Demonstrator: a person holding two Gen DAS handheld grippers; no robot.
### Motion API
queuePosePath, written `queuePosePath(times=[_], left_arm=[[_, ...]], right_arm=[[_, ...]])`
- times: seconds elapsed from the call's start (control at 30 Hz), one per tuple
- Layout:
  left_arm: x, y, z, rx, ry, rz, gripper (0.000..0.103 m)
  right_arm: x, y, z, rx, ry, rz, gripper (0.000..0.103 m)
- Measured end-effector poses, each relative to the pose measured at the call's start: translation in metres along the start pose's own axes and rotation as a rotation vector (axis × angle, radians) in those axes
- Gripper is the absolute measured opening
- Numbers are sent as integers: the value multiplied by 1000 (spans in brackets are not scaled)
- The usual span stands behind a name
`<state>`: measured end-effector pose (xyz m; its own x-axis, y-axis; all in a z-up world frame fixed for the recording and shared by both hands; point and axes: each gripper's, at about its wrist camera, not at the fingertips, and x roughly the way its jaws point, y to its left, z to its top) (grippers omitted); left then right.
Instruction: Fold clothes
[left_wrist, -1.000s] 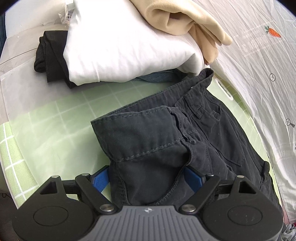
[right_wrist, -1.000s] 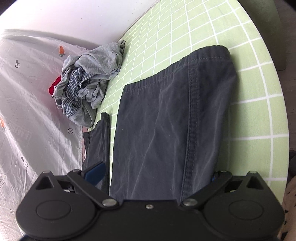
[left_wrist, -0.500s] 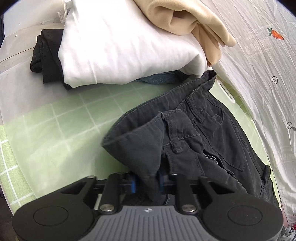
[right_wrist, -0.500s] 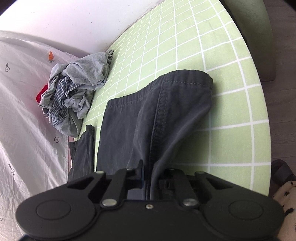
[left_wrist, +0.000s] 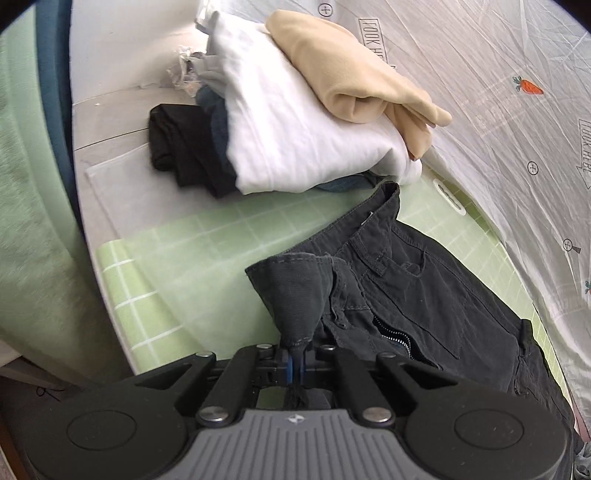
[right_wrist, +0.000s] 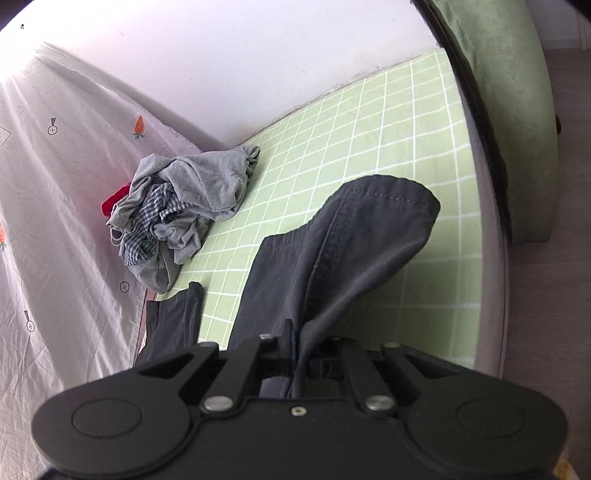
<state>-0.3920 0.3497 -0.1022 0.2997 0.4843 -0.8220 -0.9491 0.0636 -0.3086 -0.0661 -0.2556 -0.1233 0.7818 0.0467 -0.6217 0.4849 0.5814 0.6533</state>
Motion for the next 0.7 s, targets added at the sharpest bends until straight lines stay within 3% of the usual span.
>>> queuePosePath(times=[0.23,0.4,0.57,0.7], left_arm=[[-39,-1,-8,-20,-28,30,4],[-46,-28,-11,74,-60,39,4],[-47,-37,-1,-22,-71,-14,4],[-48,-51,13,-65,-100,-45,4]], right_arm=[[-8,15,21,-109,23,26,4],[-4,45,32,-199,26,98,4],[7,80,38,-312,34,147,4],[27,109,46,-296,51,210,4]])
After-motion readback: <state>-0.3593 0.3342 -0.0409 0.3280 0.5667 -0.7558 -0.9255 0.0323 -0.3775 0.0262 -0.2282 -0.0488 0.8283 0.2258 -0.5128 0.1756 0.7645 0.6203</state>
